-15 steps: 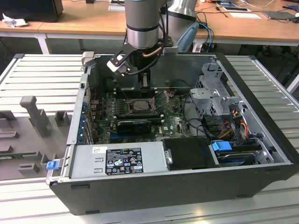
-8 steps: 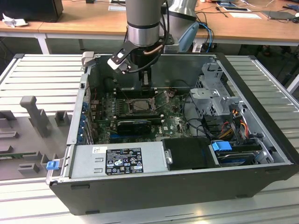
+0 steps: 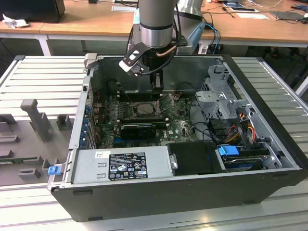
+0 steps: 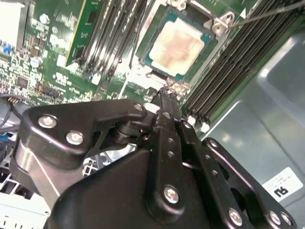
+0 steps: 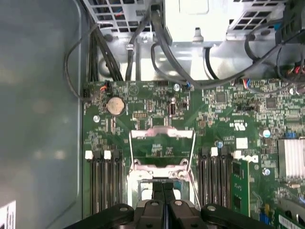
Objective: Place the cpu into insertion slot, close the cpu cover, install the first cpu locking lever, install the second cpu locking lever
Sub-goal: 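Close the cpu cover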
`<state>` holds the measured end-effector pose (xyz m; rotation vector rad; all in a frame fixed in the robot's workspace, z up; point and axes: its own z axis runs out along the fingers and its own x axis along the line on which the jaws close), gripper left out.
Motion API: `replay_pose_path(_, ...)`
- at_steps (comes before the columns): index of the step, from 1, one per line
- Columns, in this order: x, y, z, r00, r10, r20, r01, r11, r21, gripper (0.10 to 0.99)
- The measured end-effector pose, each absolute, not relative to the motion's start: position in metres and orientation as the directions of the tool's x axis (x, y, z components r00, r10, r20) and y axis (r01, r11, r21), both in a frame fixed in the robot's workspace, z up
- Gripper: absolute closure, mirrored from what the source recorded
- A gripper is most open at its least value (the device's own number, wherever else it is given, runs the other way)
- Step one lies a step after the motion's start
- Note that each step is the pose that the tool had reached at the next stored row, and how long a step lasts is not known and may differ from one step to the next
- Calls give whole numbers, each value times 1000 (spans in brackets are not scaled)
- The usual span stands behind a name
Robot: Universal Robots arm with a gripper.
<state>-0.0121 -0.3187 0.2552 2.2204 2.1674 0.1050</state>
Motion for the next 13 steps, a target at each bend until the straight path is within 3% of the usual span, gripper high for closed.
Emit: replay_pose_path(13, 15, -319, 258, 23, 999, 22, 998, -24, 63, 980)
